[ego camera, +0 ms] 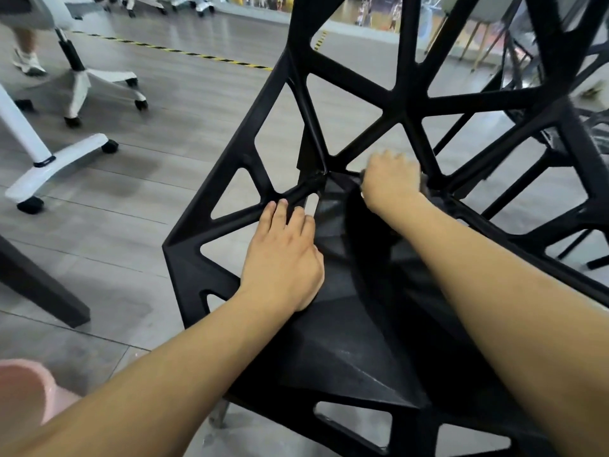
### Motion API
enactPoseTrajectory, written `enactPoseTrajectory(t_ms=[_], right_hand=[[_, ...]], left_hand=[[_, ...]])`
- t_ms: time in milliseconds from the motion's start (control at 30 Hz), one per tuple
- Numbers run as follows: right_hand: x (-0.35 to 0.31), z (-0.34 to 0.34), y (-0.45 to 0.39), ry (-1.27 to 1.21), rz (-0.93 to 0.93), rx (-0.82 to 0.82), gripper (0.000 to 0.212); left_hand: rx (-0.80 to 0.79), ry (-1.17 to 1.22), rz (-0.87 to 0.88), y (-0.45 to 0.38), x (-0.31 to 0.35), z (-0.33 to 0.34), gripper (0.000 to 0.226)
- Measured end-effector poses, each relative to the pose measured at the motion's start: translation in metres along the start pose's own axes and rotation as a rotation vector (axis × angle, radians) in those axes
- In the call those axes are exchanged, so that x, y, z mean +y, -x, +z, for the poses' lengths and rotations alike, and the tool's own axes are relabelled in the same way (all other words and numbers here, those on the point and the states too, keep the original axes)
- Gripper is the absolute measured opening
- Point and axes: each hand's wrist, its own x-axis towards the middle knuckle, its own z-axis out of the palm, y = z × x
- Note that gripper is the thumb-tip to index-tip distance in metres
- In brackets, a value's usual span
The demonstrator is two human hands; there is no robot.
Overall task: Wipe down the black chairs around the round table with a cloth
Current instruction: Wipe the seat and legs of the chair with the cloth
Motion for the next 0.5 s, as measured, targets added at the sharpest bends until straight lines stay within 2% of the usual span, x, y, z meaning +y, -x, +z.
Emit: enactPoseTrajectory(t_ms=[100, 167, 233, 300, 400, 500], right_hand=[[0.057, 0.005, 0.011, 0.184, 0.242, -0.114, 0.041], [0.072, 0.008, 0.018, 0.100, 0.291, -0.045, 0.042], [0.065, 0.010, 0.020, -0.058, 0.217, 0.134, 0.041], [0.048, 0.005, 0.019, -0.262, 0.069, 0.220, 0.049], [0.018, 0.007, 0.018, -0.516, -0.136, 0.115, 0.050], [0.009, 0.024, 0.024, -0.503, -0.127, 0.070, 0.047]], left_hand=[[-0.007, -0.017, 0.000, -0.001, 0.001, 0.000, 0.063], [-0.009, -0.027, 0.000, -0.001, 0.000, 0.000, 0.063], [-0.008, -0.028, -0.003, -0.002, 0.001, 0.000, 0.064], [-0.008, -0.029, -0.001, -0.002, 0.002, 0.001, 0.065], [-0.004, -0.040, 0.005, -0.003, 0.001, 0.002, 0.070], [0.010, -0.045, 0.009, -0.003, -0.001, 0.003, 0.071]])
